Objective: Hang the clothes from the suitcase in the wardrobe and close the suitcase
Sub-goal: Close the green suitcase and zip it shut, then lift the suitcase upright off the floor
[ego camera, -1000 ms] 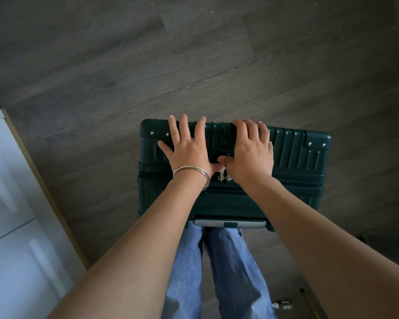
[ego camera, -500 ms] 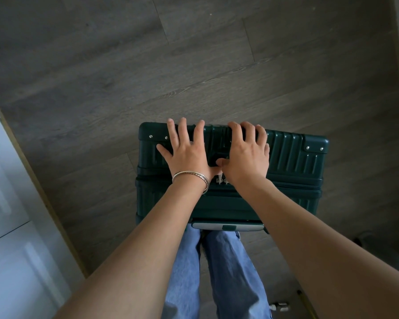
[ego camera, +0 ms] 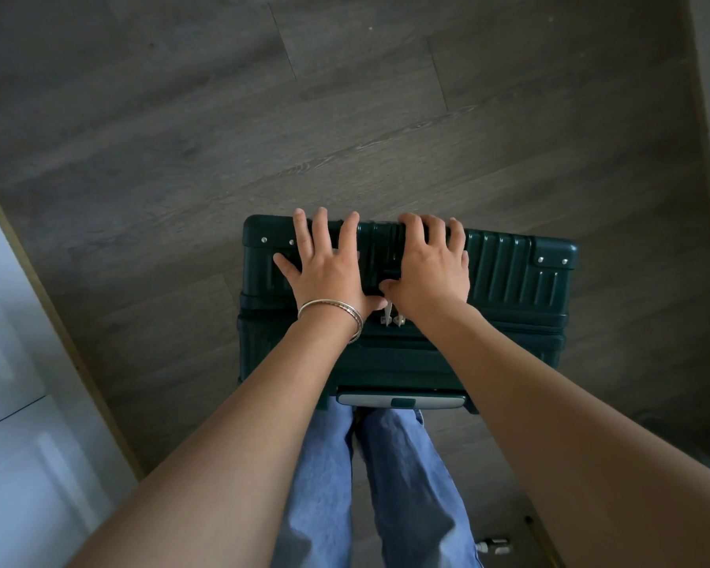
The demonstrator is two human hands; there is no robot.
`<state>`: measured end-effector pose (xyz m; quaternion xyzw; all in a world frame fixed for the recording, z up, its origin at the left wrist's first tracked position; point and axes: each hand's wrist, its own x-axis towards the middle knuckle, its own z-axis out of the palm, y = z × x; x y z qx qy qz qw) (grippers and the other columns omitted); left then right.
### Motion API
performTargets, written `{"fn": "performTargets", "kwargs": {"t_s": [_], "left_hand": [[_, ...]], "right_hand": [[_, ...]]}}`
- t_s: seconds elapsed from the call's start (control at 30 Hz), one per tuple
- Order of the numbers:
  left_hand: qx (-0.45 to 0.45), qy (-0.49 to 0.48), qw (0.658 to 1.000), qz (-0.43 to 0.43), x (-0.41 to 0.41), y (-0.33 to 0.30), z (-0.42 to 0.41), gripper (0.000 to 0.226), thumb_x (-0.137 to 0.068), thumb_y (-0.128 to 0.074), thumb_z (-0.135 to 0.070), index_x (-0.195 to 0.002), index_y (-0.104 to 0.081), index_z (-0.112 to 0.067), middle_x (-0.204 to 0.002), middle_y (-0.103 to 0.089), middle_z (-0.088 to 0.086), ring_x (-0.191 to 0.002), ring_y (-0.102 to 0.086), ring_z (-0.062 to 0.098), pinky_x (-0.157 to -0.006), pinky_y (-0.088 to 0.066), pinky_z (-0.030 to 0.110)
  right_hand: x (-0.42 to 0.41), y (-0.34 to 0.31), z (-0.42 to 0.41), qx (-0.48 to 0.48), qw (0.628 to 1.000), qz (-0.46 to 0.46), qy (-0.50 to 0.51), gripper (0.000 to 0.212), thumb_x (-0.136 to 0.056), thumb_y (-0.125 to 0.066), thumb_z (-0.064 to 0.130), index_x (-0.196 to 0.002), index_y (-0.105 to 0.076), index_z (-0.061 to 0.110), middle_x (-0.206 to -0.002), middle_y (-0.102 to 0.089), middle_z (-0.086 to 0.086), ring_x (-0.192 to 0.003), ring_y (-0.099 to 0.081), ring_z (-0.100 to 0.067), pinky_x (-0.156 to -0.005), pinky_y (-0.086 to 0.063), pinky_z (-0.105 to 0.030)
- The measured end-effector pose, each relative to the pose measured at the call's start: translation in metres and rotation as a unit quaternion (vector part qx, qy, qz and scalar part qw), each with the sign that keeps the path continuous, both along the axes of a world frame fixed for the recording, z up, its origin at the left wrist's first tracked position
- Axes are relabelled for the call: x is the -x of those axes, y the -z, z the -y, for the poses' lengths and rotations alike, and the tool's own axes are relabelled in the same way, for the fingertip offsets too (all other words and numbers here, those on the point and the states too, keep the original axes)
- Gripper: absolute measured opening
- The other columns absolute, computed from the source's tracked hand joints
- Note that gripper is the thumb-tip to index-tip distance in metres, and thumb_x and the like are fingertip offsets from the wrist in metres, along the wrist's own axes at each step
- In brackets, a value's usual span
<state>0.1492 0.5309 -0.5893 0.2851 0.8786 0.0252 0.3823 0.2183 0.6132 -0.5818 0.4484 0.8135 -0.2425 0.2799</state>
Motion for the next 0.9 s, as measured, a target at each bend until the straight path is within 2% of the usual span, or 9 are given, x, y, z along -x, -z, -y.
{"fn": "performTargets", "kwargs": {"t_s": [0.17,0.23,0.3,0.4,0.5,0.57,0.63,0.7,0.9], "left_hand": [[-0.013,0.005,1.000,0.026,0.007,-0.006,0.004,0.107,-0.064,-0.078,-0.044,-0.147,-0.013,-0.029,-0.158,0.004,0.003,-0.145,0.017,0.027,-0.111,-0.007,0.063],[-0.035,-0.004,0.999,0.031,0.009,-0.008,0.011,0.101,-0.068,-0.077,-0.039,-0.147,-0.014,-0.028,-0.158,0.006,0.001,-0.145,0.016,0.024,-0.113,-0.007,0.060],[-0.063,-0.015,0.998,0.023,0.011,-0.011,0.020,0.097,-0.072,-0.076,-0.033,-0.147,-0.015,-0.025,-0.158,0.006,0.003,-0.146,0.012,0.023,-0.115,-0.010,0.057],[-0.056,-0.048,0.997,-0.018,0.015,-0.015,0.036,0.100,-0.072,-0.075,-0.033,-0.148,-0.012,-0.025,-0.158,0.006,0.005,-0.147,0.007,0.025,-0.115,-0.015,0.055],[-0.012,-0.142,0.989,-0.026,0.021,-0.018,0.056,0.111,-0.069,-0.078,-0.036,-0.149,-0.002,-0.025,-0.158,0.004,0.008,-0.146,0.001,0.030,-0.116,-0.018,0.054],[0.003,-0.231,0.973,0.016,0.023,-0.019,0.071,0.114,-0.067,-0.080,-0.034,-0.149,-0.002,-0.021,-0.157,-0.008,0.012,-0.145,-0.012,0.032,-0.116,-0.022,0.050],[0.010,-0.306,0.949,0.071,0.020,-0.019,0.086,0.103,-0.068,-0.080,-0.031,-0.146,-0.016,-0.015,-0.151,-0.028,0.013,-0.138,-0.031,0.032,-0.111,-0.031,0.045],[0.027,-0.327,0.940,0.095,0.012,-0.021,0.100,0.087,-0.070,-0.078,-0.029,-0.139,-0.030,-0.011,-0.142,-0.043,0.013,-0.129,-0.043,0.033,-0.105,-0.037,0.043],[0.019,-0.351,0.934,0.067,-0.006,-0.016,0.118,0.085,-0.073,-0.076,-0.028,-0.140,-0.027,-0.010,-0.142,-0.041,0.016,-0.127,-0.044,0.036,-0.104,-0.037,0.045]], "right_hand": [[-0.014,-0.010,-0.011,0.068,0.997,-0.045,-0.015,0.087,-0.081,-0.068,0.035,-0.149,-0.015,0.025,-0.158,-0.012,-0.002,-0.147,0.003,-0.027,-0.119,-0.011,-0.043],[-0.023,-0.015,-0.015,0.071,0.994,-0.082,0.014,0.081,-0.085,-0.065,0.034,-0.149,-0.017,0.023,-0.159,-0.010,-0.001,-0.148,0.002,-0.023,-0.119,-0.008,-0.038],[-0.035,-0.019,-0.021,0.031,0.992,-0.095,0.077,0.078,-0.085,-0.064,0.035,-0.148,-0.020,0.022,-0.159,-0.010,-0.001,-0.148,-0.003,-0.022,-0.119,-0.010,-0.039],[-0.062,-0.024,-0.036,-0.042,0.985,-0.021,0.169,0.086,-0.084,-0.066,0.035,-0.150,-0.014,0.021,-0.159,-0.005,-0.007,-0.147,-0.004,-0.027,-0.120,-0.014,-0.045],[-0.091,-0.026,-0.046,-0.048,0.959,0.113,0.257,0.104,-0.078,-0.069,0.047,-0.150,0.000,0.020,-0.158,-0.001,-0.016,-0.146,-0.004,-0.033,-0.117,-0.015,-0.051],[-0.107,-0.023,-0.050,0.001,0.932,0.153,0.329,0.112,-0.073,-0.071,0.053,-0.150,0.003,0.020,-0.155,-0.014,-0.019,-0.141,-0.022,-0.038,-0.112,-0.028,-0.053],[-0.117,-0.020,-0.051,0.045,0.922,0.141,0.359,0.110,-0.072,-0.073,0.050,-0.150,-0.002,0.020,-0.149,-0.031,-0.019,-0.129,-0.042,-0.040,-0.101,-0.042,-0.049],[-0.121,-0.019,-0.051,0.046,0.926,0.117,0.355,0.103,-0.072,-0.075,0.045,-0.148,-0.011,0.018,-0.144,-0.039,-0.019,-0.121,-0.049,-0.039,-0.095,-0.046,-0.045],[-0.116,-0.017,-0.061,0.033,0.956,0.087,0.279,0.098,-0.077,-0.072,0.038,-0.149,-0.007,0.025,-0.144,-0.038,-0.016,-0.124,-0.046,-0.038,-0.101,-0.045,-0.046]]}}
